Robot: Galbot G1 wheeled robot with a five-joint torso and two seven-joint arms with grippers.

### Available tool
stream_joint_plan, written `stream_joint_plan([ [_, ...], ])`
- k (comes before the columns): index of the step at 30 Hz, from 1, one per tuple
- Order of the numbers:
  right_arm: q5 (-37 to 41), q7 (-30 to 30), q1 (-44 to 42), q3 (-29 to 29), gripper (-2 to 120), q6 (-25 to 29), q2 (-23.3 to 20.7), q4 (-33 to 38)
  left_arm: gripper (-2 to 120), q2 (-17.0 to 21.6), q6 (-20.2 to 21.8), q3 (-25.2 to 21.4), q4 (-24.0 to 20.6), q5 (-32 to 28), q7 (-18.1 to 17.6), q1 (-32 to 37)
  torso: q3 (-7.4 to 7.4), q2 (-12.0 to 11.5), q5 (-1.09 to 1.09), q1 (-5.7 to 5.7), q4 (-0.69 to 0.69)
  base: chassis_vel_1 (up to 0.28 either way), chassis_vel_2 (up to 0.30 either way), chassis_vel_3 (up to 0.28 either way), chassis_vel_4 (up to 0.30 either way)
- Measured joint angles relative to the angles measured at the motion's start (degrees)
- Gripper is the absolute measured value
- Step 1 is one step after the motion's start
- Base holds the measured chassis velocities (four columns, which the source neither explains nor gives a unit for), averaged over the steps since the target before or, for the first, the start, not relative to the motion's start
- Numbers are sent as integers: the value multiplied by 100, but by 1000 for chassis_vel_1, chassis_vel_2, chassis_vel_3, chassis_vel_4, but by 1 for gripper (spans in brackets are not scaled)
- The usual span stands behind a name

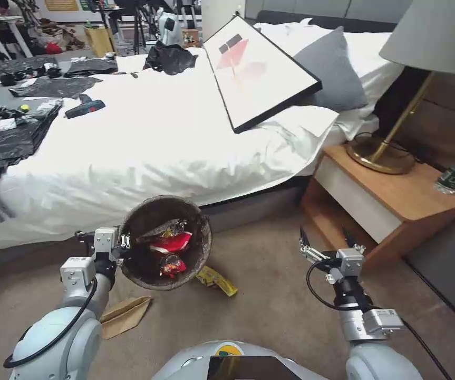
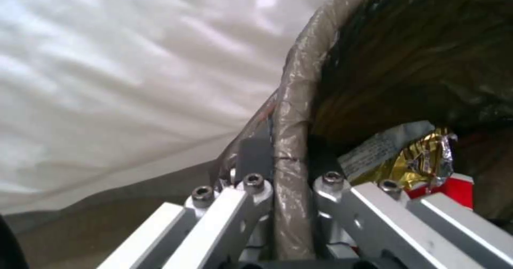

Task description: Pick up the trash bin, then pick up the garbage from the floor and place it into the trash bin.

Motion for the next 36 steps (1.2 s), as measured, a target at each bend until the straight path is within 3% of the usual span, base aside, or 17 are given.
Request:
stream_joint_plan([
  [36,-12,57,-54,-59,100,18,-289,-68,3,-61,-5,3,0,20,-23,24,0,0,0,0,0,75,71,77,77],
])
